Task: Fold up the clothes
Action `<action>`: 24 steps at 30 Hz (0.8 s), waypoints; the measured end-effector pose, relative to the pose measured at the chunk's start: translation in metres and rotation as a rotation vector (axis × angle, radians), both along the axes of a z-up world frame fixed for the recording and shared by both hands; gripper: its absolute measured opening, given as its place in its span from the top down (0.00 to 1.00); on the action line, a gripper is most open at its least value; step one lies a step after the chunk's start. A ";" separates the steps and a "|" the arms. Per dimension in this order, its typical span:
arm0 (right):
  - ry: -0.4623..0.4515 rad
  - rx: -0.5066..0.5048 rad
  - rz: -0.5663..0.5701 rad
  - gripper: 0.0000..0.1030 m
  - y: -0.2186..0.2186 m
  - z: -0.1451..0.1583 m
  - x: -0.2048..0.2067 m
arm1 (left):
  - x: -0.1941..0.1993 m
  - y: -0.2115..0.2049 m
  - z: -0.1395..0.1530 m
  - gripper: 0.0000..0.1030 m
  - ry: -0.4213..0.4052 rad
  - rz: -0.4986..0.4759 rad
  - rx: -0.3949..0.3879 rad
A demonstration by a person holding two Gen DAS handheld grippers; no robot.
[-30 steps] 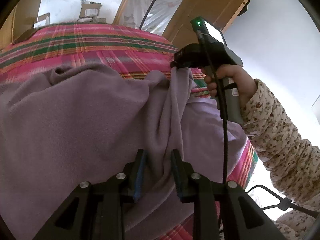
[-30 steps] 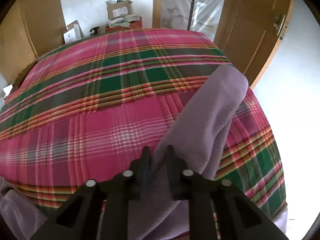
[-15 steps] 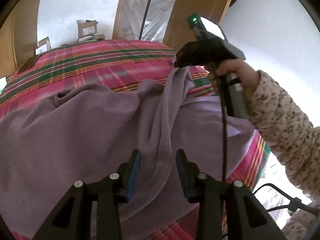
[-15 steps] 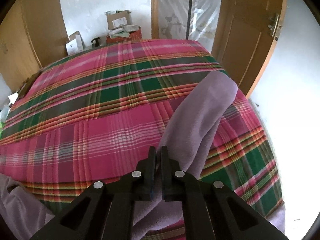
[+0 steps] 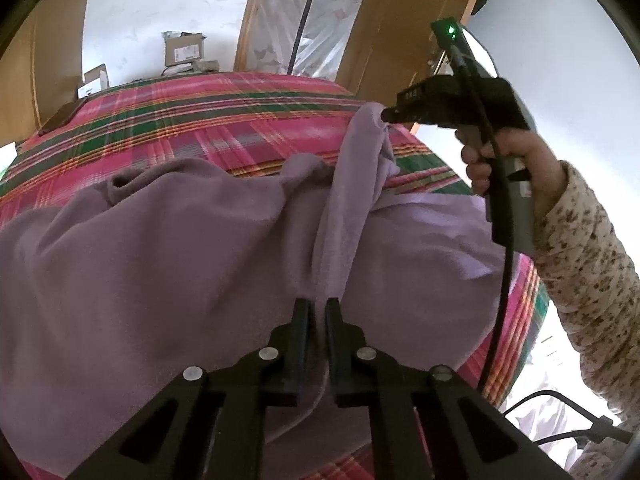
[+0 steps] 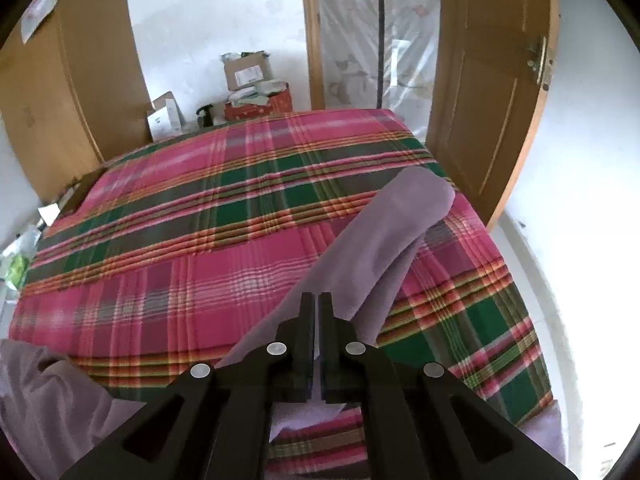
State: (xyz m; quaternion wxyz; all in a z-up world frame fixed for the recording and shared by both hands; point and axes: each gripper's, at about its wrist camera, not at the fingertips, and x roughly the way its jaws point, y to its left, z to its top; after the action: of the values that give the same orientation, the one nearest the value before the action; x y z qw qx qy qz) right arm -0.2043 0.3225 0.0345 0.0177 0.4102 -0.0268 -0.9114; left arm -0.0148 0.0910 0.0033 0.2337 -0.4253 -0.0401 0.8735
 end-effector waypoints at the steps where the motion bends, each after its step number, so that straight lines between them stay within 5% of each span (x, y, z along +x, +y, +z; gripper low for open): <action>1: 0.000 -0.003 -0.001 0.98 0.001 0.000 0.000 | 0.001 -0.001 0.001 0.93 0.006 -0.003 0.012; 9: 0.007 -0.027 -0.020 0.98 0.011 0.001 0.009 | 0.012 0.001 0.008 0.93 0.042 -0.052 0.043; 15: -0.088 -0.098 0.023 0.92 0.008 -0.013 -0.006 | 0.012 0.007 -0.002 0.93 0.003 -0.059 0.026; 17: -0.105 -0.100 0.042 0.76 -0.001 -0.019 -0.012 | 0.013 0.007 -0.002 0.93 -0.002 -0.059 0.031; 24: -0.149 -0.054 0.049 0.58 -0.026 -0.029 -0.037 | 0.012 0.010 -0.007 0.93 -0.014 -0.068 0.027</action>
State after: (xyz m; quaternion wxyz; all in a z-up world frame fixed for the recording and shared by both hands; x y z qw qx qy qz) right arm -0.2408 0.2961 0.0051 0.0489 0.4770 -0.0427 -0.8765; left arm -0.0029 0.1012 -0.0034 0.2686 -0.4294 -0.0393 0.8614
